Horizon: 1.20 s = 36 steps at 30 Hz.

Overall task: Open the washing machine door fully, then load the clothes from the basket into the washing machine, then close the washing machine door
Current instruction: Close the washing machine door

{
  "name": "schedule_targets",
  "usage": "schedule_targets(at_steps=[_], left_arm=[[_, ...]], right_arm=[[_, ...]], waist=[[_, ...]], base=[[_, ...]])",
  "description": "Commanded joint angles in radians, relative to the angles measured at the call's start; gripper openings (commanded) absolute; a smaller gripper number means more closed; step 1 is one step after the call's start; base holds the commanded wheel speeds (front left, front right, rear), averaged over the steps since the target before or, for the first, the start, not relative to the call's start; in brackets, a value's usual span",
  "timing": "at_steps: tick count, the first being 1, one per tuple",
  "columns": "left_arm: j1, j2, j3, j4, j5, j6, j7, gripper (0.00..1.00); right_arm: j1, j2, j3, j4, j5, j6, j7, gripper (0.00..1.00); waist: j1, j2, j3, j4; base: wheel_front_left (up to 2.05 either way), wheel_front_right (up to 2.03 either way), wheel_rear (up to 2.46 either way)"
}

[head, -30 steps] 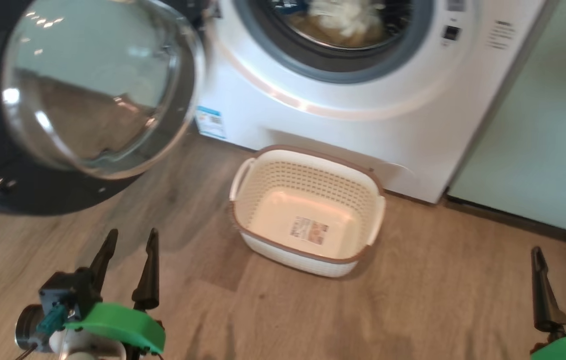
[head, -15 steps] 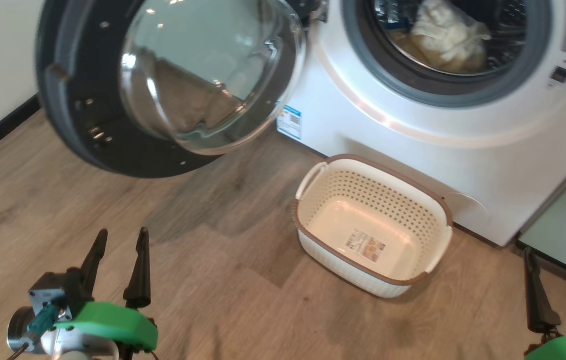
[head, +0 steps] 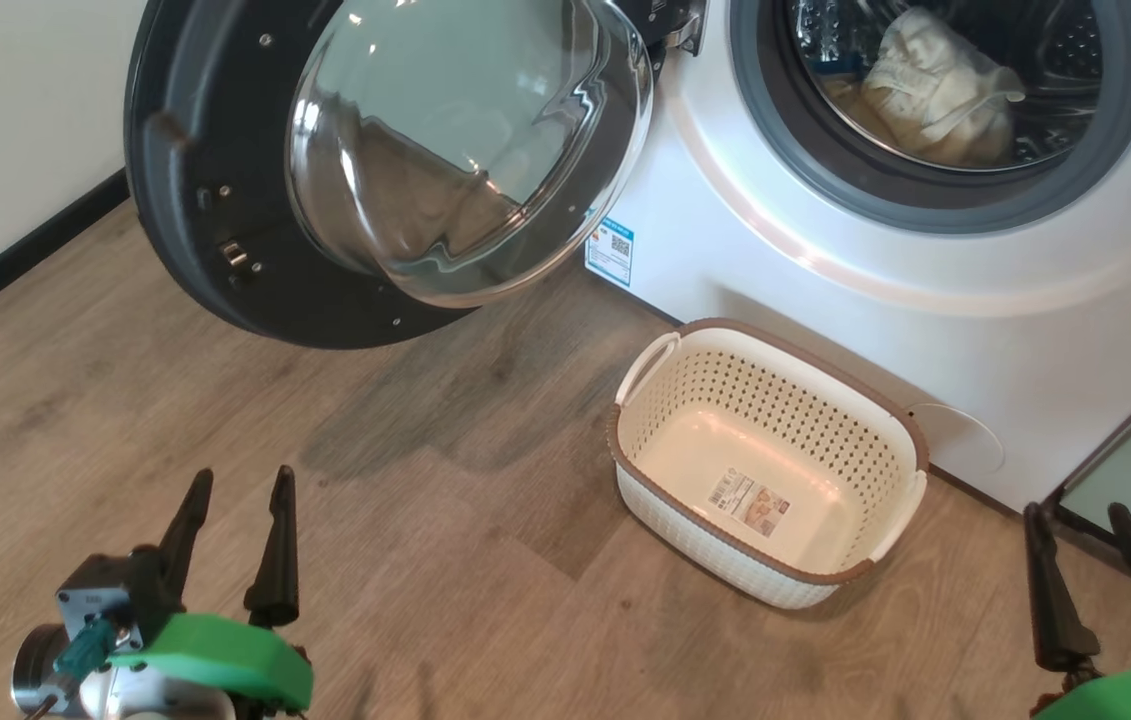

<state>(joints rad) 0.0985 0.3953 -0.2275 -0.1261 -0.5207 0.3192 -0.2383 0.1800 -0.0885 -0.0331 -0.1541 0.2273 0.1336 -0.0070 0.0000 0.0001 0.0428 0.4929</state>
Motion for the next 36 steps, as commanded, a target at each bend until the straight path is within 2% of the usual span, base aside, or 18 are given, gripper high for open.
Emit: schedule_targets(at_steps=[1, 11, 12, 15, 23, 30, 36], left_arm=[[-0.038, 0.027, 0.044, -0.031, 0.002, 0.001, -0.009, 1.0], [-0.041, 0.03, 0.044, -0.035, 0.005, 0.009, -0.009, 1.0], [-0.041, 0.03, 0.044, -0.035, 0.006, 0.01, -0.009, 0.93], [-0.044, 0.034, 0.042, -0.035, 0.01, 0.009, -0.01, 0.0], [-0.05, 0.043, 0.053, -0.066, 0.008, -0.007, -0.014, 0.0], [-0.078, 0.073, 0.105, -0.151, 0.0, -0.017, -0.017, 0.0], [-0.155, 0.137, 0.203, -0.231, -0.037, -0.034, -0.01, 0.0]], right_arm=[[-0.027, -0.028, 0.019, -0.031, 0.003, -0.003, -0.001, 1.0], [-0.03, -0.033, 0.02, -0.031, 0.005, -0.003, 0.0, 1.0], [-0.029, -0.033, 0.02, -0.031, 0.005, -0.003, 0.0, 1.0], [-0.027, -0.032, 0.018, -0.031, 0.005, -0.003, 0.0, 1.0], [-0.022, -0.029, 0.012, -0.038, 0.001, -0.003, 0.003, 1.0], [-0.012, -0.026, 0.002, -0.044, -0.002, -0.003, 0.007, 1.0], [-0.013, -0.026, 0.002, -0.051, -0.003, -0.003, 0.011, 1.0]], waist=[[0.0, -0.0001, -0.002, -0.006], [0.0, -0.0001, -0.005, -0.019], [0.0, -0.0001, -0.005, -0.018], [0.0, -0.0001, -0.007, -0.017], [0.0, -0.0001, -0.012, -0.006], [0.0, -0.0001, -0.017, 0.014], [0.0, -0.0001, -0.016, 0.029]], base=[[0.0, 0.0, 0.0], [0.0, 0.0, 0.0], [0.0, 0.0, 0.0], [0.0, 0.0, 0.0], [0.0, 0.0, 0.0], [0.0, 0.0, 0.0], [0.0, 0.0, 0.0]])
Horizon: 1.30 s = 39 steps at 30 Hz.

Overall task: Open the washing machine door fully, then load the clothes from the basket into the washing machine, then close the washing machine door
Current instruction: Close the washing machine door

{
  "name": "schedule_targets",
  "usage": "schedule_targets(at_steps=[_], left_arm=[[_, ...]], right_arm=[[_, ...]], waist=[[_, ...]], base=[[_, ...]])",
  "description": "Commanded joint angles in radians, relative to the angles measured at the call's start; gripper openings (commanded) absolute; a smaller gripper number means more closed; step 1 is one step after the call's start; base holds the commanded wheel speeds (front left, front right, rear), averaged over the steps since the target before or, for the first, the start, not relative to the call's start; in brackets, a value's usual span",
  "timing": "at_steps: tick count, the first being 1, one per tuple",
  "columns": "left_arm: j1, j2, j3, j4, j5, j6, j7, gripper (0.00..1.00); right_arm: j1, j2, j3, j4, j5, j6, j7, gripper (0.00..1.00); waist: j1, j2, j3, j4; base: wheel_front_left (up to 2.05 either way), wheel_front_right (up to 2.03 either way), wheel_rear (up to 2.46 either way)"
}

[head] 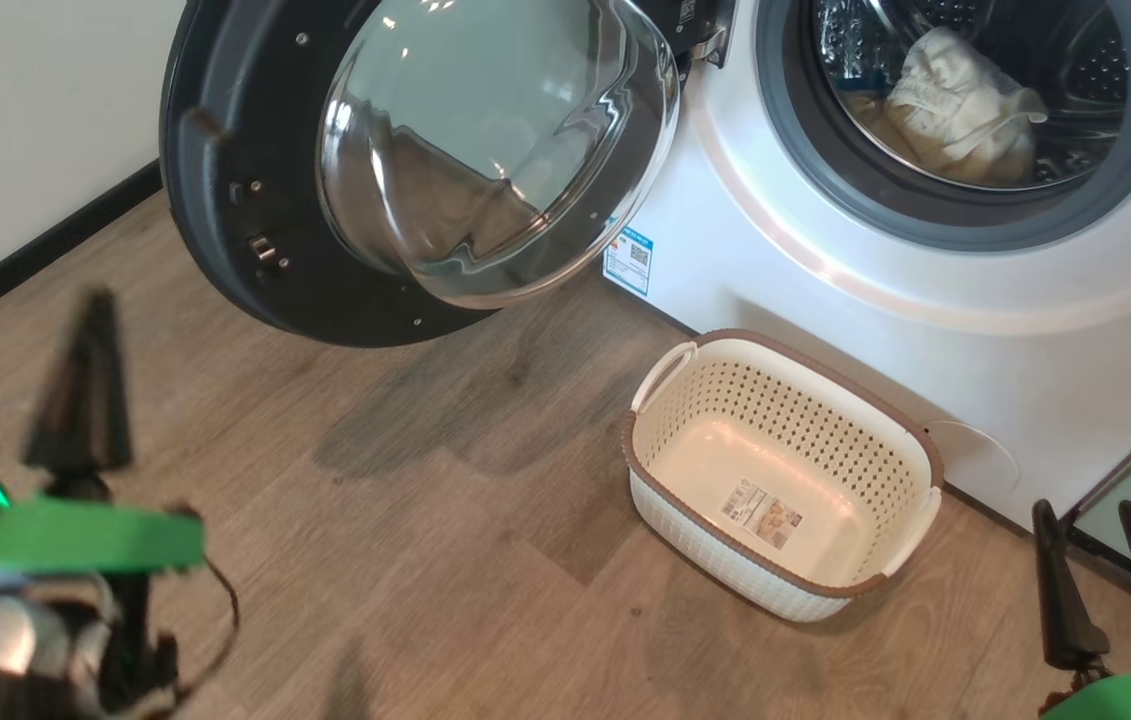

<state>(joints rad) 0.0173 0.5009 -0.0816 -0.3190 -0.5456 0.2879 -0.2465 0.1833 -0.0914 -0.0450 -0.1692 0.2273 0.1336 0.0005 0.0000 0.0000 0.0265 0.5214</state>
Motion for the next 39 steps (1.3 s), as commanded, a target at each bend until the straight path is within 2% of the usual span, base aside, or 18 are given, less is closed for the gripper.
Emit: schedule_targets(at_steps=[1, 3, 7, 9, 13, 17, 24, 32, 39], left_arm=[[-0.092, 0.04, 0.072, -0.052, -0.026, -0.009, 0.003, 0.0], [-0.133, 0.06, 0.104, -0.077, -0.052, -0.021, 0.012, 0.0], [-0.242, 0.085, 0.163, -0.096, -0.161, -0.076, 0.031, 0.0], [-0.306, 0.108, 0.186, -0.076, -0.211, -0.107, 0.049, 0.0], [-0.459, 0.111, 0.214, -0.005, -0.363, -0.171, 0.092, 0.0], [-0.604, 0.109, 0.238, 0.142, -0.508, -0.221, 0.143, 0.0], [-0.787, 0.112, 0.261, 0.453, -0.679, -0.287, 0.231, 0.0], [-0.888, 0.11, 0.306, 0.727, -0.808, -0.34, 0.302, 0.0], [-0.9, 0.107, 0.363, 0.881, -0.895, -0.373, 0.336, 0.0]], right_arm=[[-0.018, -0.024, 0.015, -0.036, -0.003, -0.003, 0.004, 1.0], [-0.02, -0.026, 0.019, -0.036, -0.002, -0.003, 0.006, 1.0], [-0.027, -0.033, 0.025, -0.035, 0.001, -0.003, 0.008, 1.0], [-0.031, -0.039, 0.027, -0.034, 0.003, -0.003, 0.009, 1.0], [-0.04, -0.051, 0.031, -0.034, 0.007, -0.003, 0.011, 1.0], [-0.043, -0.058, 0.033, -0.033, 0.011, -0.003, 0.011, 1.0], [-0.035, -0.063, 0.031, -0.039, 0.013, -0.003, 0.016, 1.0], [-0.045, -0.08, 0.037, -0.053, 0.015, -0.003, 0.038, 1.0], [-0.052, -0.094, 0.046, -0.067, 0.018, -0.003, 0.057, 1.0]], waist=[[0.0, 0.0, 0.001, 0.001], [0.0, 0.0, 0.003, 0.002], [0.0, 0.0, 0.009, 0.003], [0.0, 0.0, 0.014, 0.004], [0.0, 0.0, 0.025, 0.005], [0.0, 0.0, 0.03, 0.004], [0.0, 0.0, 0.039, -0.011], [0.0, 0.0, 0.062, -0.049], [0.0, 0.0, 0.08, -0.089]], base=[[0.0, 0.0, 0.0], [0.0, 0.0, 0.0], [0.0, 0.0, 0.0], [0.0, 0.0, 0.0], [0.0, 0.0, 0.0], [0.0, 0.0, 0.0], [0.0, 0.0, 0.0], [0.0, 0.0, 0.0], [0.0, 0.0, 0.0]])
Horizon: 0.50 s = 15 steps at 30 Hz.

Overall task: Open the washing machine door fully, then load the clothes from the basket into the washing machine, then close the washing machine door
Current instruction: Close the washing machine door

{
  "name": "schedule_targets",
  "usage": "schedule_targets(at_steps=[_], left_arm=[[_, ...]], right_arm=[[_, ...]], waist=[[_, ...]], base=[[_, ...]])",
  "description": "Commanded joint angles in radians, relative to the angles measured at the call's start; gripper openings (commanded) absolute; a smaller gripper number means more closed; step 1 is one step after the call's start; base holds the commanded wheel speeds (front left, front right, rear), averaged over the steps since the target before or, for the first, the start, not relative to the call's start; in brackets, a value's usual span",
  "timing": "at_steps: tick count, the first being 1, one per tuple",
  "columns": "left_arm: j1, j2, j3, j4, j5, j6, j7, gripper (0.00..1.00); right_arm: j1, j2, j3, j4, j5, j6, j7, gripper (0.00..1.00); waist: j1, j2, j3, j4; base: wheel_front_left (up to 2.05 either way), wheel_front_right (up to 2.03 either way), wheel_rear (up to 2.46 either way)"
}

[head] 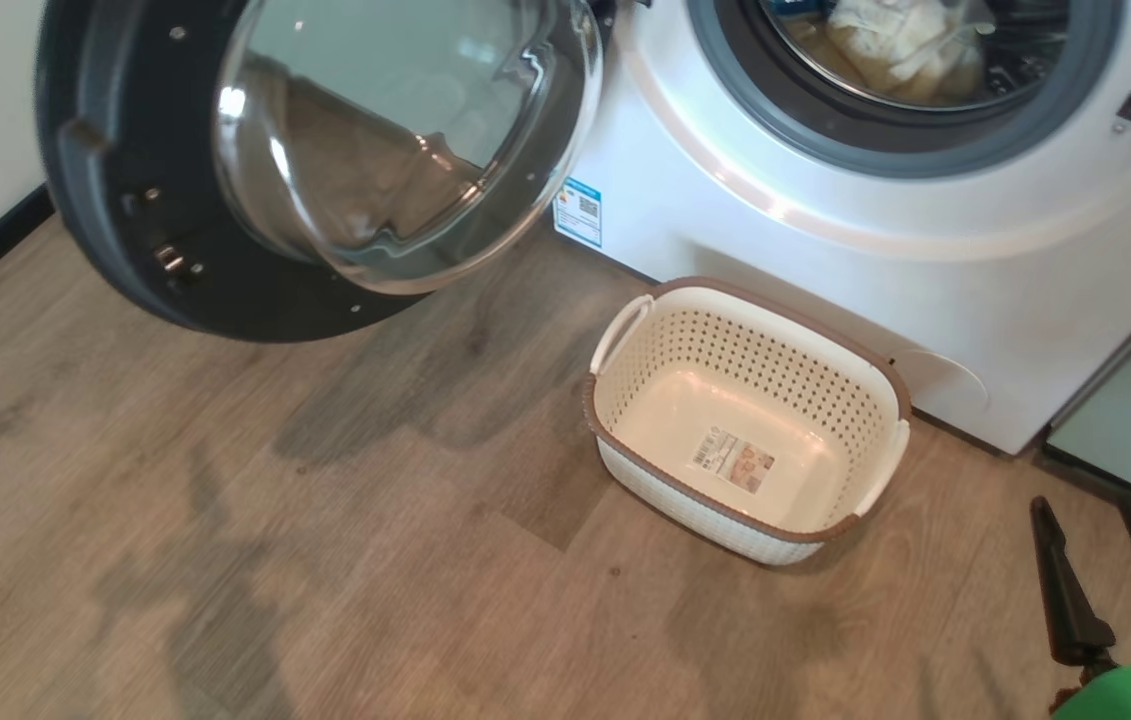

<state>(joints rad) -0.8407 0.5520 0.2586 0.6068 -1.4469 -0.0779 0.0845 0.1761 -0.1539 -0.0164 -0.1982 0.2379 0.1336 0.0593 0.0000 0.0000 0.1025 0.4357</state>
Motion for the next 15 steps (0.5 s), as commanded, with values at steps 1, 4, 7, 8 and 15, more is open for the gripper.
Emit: schedule_targets(at_steps=[1, 4, 7, 8, 15], left_arm=[[-0.038, 0.056, 0.03, -0.023, -0.004, -0.011, 0.01, 0.0], [-0.03, 0.05, 0.052, 0.03, -0.038, -0.022, 0.027, 0.0], [-0.02, 0.043, 0.067, 0.067, -0.059, -0.032, 0.036, 0.0], [-0.017, 0.041, 0.069, 0.075, -0.064, -0.035, 0.039, 0.0], [-0.002, 0.034, 0.084, 0.109, -0.082, -0.047, 0.045, 0.0]], right_arm=[[-0.046, -0.034, 0.018, -0.041, 0.007, -0.003, 0.003, 1.0], [-0.048, -0.042, 0.016, -0.049, 0.008, -0.003, 0.016, 1.0], [-0.052, -0.053, 0.015, -0.059, 0.011, -0.003, 0.028, 1.0], [-0.053, -0.056, 0.014, -0.063, 0.011, -0.003, 0.032, 1.0], [-0.06, -0.084, 0.004, -0.092, 0.017, -0.003, 0.062, 1.0]], waist=[[0.0, 0.0, 0.007, -0.011], [0.0, 0.0, 0.018, -0.029], [0.0, 0.0, 0.032, -0.045], [0.0, 0.0, 0.037, -0.049], [0.0, 0.0, 0.079, -0.077]], base=[[0.0, 0.0, 0.0], [0.0, 0.0, 0.0], [0.0, 0.0, 0.0], [0.0, 0.0, 0.0], [0.0, 0.0, 0.0]])
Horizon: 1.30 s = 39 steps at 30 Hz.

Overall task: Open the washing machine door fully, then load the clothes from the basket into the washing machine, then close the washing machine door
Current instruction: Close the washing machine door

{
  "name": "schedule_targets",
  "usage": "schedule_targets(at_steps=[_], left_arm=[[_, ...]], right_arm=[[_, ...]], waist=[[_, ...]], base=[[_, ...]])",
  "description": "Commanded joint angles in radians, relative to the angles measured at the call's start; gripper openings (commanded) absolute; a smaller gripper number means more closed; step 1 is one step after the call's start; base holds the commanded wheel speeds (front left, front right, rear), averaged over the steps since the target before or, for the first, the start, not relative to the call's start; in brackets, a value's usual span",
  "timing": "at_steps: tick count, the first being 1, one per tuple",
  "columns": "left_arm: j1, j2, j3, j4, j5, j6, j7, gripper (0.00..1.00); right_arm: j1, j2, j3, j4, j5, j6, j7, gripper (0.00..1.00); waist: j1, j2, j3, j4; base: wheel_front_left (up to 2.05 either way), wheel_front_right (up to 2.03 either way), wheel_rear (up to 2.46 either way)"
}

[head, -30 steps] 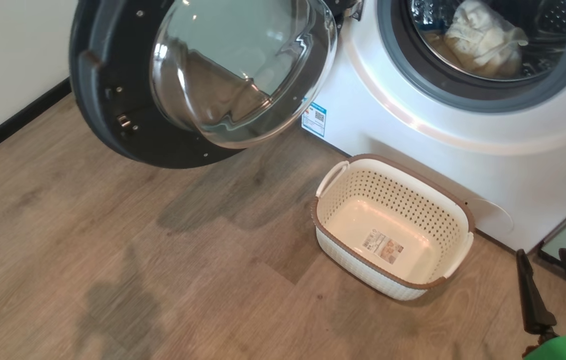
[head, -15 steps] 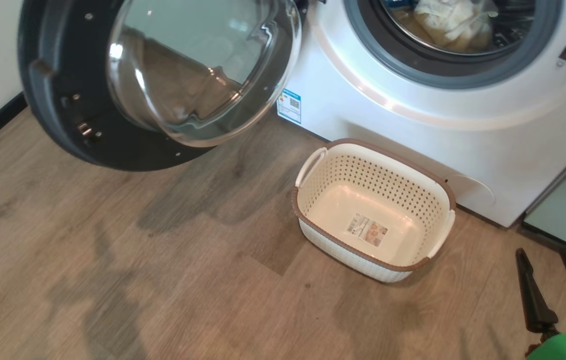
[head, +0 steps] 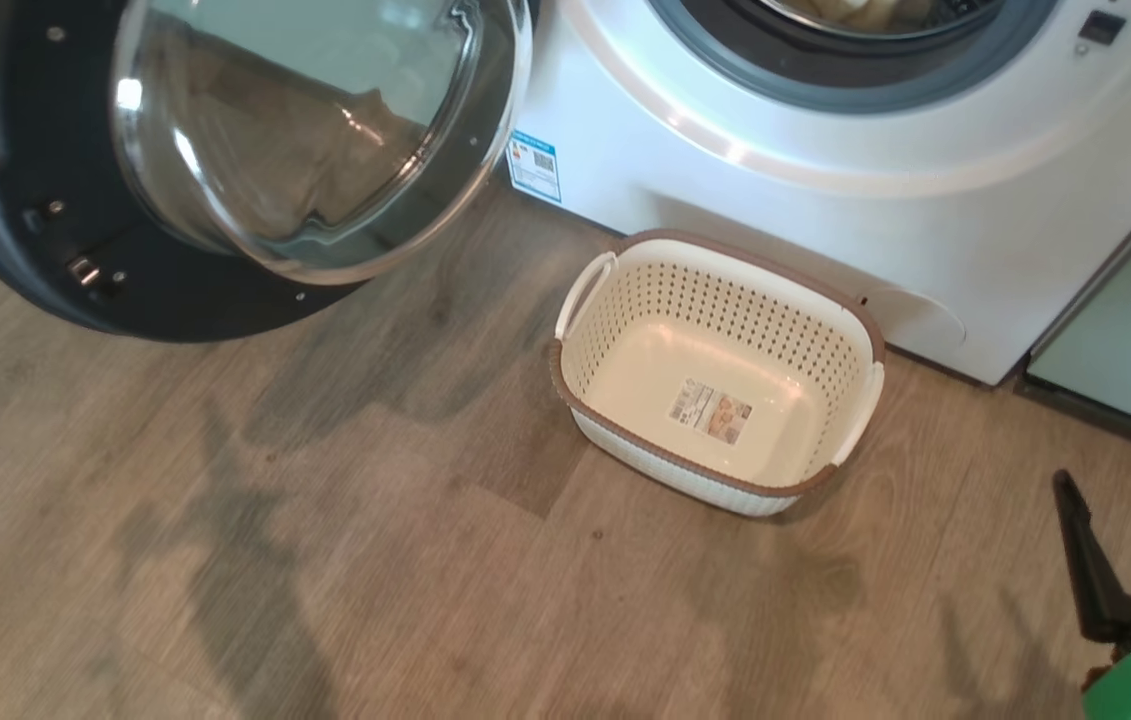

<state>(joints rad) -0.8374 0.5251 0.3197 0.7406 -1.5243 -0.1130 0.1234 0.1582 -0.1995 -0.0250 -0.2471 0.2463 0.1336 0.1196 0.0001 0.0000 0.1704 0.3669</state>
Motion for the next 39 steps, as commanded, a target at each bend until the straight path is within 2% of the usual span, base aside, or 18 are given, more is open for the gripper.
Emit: schedule_targets(at_steps=[1, 25, 39], left_arm=[[-0.002, 0.061, 0.021, -0.021, -0.002, -0.013, 0.006, 0.0], [0.007, 0.021, -0.002, 0.014, 0.001, -0.017, 0.016, 0.0], [0.017, -0.008, -0.028, -0.024, -0.02, -0.018, 0.085, 0.0]], right_arm=[[-0.043, -0.042, 0.011, -0.047, 0.009, -0.003, 0.006, 1.0], [-0.063, -0.082, 0.003, -0.08, 0.023, -0.003, 0.038, 1.0], [-0.069, -0.076, 0.0, -0.079, 0.019, -0.003, 0.04, 1.0]], waist=[[-0.0001, 0.0, 0.017, -0.011], [-0.0001, 0.0, 0.094, -0.052], [-0.0001, 0.0, 0.102, -0.031]], base=[[0.0, 0.0, 0.0], [0.0, 0.0, 0.0], [0.0, 0.0, 0.0]])
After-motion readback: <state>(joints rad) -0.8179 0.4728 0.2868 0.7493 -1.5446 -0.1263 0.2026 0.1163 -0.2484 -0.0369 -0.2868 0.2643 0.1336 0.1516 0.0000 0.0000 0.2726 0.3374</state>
